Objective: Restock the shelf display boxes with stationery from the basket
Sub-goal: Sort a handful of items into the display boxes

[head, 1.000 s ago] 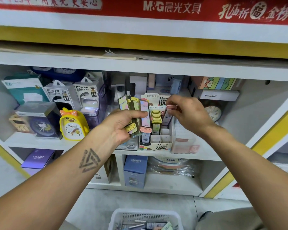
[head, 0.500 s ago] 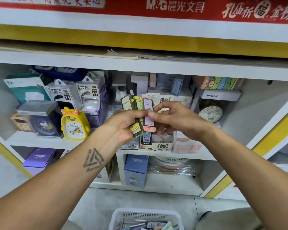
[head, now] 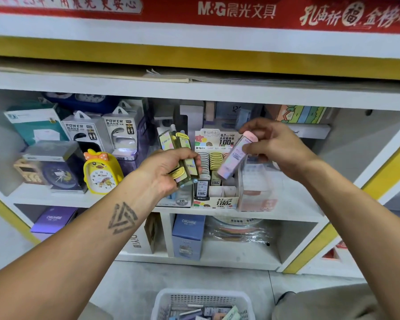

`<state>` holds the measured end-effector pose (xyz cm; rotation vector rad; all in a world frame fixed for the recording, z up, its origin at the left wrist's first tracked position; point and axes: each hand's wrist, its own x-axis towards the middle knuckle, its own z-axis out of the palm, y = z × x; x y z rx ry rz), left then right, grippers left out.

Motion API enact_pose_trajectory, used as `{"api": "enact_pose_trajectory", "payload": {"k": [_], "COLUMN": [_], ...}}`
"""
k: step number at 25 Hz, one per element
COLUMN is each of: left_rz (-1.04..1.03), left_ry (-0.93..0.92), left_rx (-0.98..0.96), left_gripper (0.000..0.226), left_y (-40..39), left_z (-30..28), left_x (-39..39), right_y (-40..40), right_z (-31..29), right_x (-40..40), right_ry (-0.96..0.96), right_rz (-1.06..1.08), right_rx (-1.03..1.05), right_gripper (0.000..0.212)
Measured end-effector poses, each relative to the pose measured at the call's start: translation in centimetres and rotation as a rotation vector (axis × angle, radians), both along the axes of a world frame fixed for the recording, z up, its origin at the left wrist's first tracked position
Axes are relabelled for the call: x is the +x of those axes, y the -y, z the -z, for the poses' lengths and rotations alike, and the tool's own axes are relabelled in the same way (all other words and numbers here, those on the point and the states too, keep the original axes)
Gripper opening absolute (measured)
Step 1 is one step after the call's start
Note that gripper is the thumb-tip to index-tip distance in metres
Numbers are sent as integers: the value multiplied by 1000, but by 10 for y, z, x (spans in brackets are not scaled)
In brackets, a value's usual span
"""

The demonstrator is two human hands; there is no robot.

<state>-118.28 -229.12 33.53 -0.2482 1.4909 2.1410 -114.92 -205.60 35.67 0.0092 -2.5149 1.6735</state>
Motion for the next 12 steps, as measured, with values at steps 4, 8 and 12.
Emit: {"api": "enact_pose_trajectory", "payload": {"k": [4, 8, 12], "left_rz": [0, 3, 49], "left_ry": [3, -9, -22], "left_rx": [29, 40, 30], "left_gripper": [6, 11, 5], "left_y": [-3, -7, -6], "left_z": [1, 6, 8], "left_x": [2, 2, 0], "right_y": [-2, 7, 13], "right_z": [11, 27, 33], "right_x": [-2, -6, -10], "right_ry": [-147, -390, -404], "right_rz": [2, 16, 12], "right_rx": [351, 806, 891], "right_gripper": [24, 25, 19]}}
